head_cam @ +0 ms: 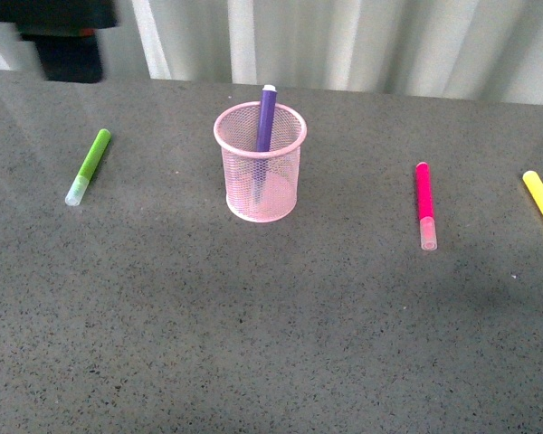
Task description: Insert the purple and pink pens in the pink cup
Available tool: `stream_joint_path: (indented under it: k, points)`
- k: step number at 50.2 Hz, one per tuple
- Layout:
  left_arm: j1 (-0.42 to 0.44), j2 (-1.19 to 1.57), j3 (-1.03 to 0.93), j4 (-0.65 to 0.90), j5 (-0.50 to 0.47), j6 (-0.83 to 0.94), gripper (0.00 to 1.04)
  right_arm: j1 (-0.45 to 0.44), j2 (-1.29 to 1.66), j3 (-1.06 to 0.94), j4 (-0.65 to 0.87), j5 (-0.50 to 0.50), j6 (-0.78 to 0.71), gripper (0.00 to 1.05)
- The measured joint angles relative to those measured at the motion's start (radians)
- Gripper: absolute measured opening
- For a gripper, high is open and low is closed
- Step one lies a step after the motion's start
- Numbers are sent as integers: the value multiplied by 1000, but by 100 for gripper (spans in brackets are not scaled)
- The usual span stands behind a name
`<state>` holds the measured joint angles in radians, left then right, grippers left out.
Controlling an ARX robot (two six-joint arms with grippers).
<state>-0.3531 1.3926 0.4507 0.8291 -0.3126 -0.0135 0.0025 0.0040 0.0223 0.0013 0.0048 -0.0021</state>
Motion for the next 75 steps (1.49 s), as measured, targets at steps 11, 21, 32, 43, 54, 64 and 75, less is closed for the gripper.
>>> stream_joint_path:
  k: [11, 21, 32, 43, 54, 64, 75]
  points:
    - [98, -178, -171, 109, 60, 5, 34, 0, 0, 0, 0, -4, 0, 98]
    - [161, -301, -271, 71, 134, 6, 4, 0, 0, 0, 0, -3, 0, 98]
    - [222, -450, -346, -6, 183, 9, 4, 0, 0, 0, 0, -3, 0, 98]
    - [260, -530, -418, -15, 223, 9, 4, 0, 0, 0, 0, -3, 0, 98]
    - [351, -716, -429, -169, 308, 9, 4, 0, 0, 0, 0, -3, 0, 98]
    - [351, -861, -430, -304, 312, 9, 4, 0, 0, 0, 0, -3, 0, 98]
    - [351, -997, -430, -433, 312, 9, 4, 0, 0, 0, 0, -3, 0, 98]
